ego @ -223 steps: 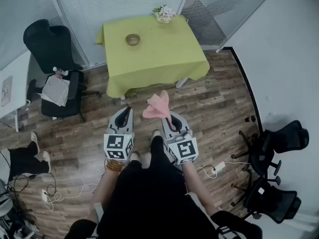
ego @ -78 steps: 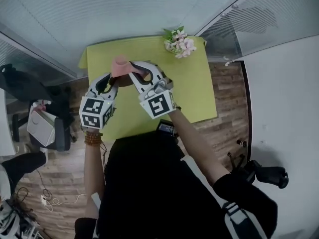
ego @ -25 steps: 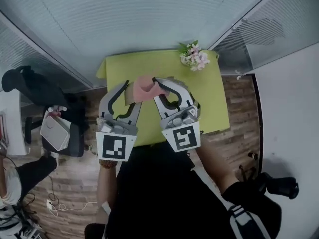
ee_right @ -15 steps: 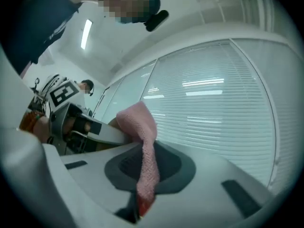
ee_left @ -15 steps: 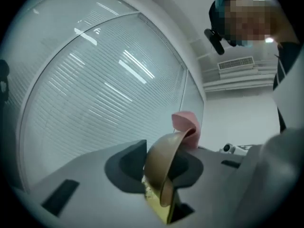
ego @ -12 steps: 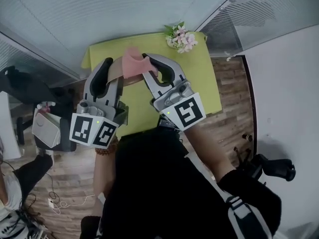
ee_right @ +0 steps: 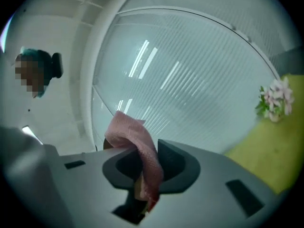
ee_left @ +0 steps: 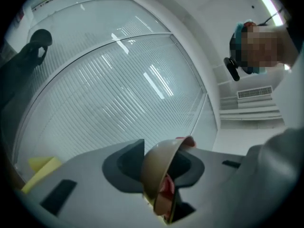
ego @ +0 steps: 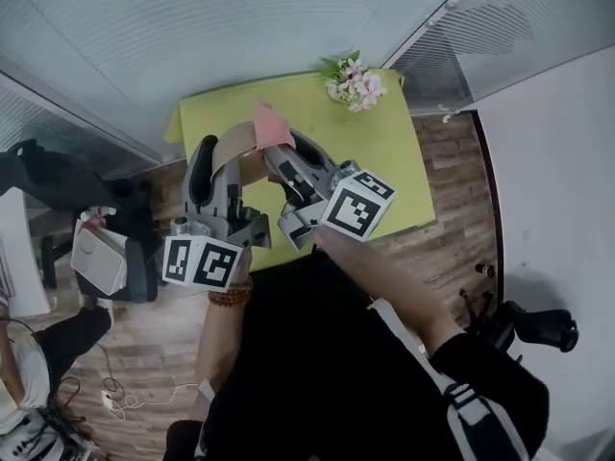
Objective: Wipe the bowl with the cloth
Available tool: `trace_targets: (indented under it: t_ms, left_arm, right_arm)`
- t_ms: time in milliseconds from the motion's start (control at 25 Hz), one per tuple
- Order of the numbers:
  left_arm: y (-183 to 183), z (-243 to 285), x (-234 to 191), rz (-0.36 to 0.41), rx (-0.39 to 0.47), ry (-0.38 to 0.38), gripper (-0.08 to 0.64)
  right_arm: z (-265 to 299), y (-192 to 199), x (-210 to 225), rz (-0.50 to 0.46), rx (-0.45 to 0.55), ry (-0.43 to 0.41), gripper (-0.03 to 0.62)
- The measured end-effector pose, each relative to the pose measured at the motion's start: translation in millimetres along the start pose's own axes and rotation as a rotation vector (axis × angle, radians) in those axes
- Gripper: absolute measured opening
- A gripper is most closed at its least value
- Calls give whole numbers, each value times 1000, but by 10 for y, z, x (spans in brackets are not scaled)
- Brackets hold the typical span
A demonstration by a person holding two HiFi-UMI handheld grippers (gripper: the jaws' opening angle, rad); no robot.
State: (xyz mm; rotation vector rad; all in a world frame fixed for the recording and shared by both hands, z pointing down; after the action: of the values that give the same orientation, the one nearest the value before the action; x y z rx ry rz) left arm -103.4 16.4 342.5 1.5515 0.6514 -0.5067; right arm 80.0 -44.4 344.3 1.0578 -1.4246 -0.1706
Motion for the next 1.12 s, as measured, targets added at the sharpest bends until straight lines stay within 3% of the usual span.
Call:
trace_targets:
  t_ms: [40, 80, 120, 200, 360, 400, 440, 480, 560, 680, 800, 920, 1120]
  left_arm:
    - [30, 17, -15, 34, -17, 15, 111]
    - [59, 41, -29, 79, -49, 44, 120]
    - [73, 64, -41, 134, -90, 82, 137]
    - [44, 81, -49, 282, -159, 124, 143]
    - [107, 161, -5, 774, -325, 44, 81]
    - [159, 202, -16, 812, -371, 31, 69]
    - [179, 233, -58, 763, -396, 23, 64]
    - [164, 248, -125, 641, -401, 22, 49]
    - [103, 248, -239, 363, -370, 26, 28]
    - [79, 231, -256, 141, -287, 4, 25]
    - [57, 220, -282, -64, -198, -25, 26]
    - [12, 201, -329, -190, -127, -12, 37]
    - [49, 220, -414, -302, -121, 27, 46]
  right_arm:
    - [-15, 13, 36, 6, -20, 30, 64]
    - [-30, 15, 69, -51, -60, 69, 55]
    - [-40, 13, 90, -168, -117, 109, 35]
    - [-35, -2, 49, -503, -240, 165, 18]
    - [88, 1, -278, -1348, -485, 224, 18]
    - [125, 49, -340, -1499, -514, 224, 18]
    - [154, 87, -384, -1580, -522, 211, 18]
    - [173, 98, -412, -1585, -505, 189, 18]
    - [190, 66, -448, -1453, -427, 150, 24]
    - [233, 18, -462, -1239, -317, 174, 36]
    - [332, -50, -434, -1047, -140, 175, 37]
    - [346, -79, -372, -844, -85, 133, 35]
    - [309, -108, -217, -512, -59, 81, 49]
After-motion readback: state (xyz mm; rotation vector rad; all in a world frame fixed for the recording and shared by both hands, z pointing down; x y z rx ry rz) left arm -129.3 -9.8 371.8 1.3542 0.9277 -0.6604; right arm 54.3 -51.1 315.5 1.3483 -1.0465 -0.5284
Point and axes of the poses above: the fingertips, and each gripper's own axes: z forward along the fingers, x to its right, y out of its underside, the point moved 10 cm from there along -z, backward along the fingers, and after that the axes turned 11 degrees about -y, right-handed, at the moved point
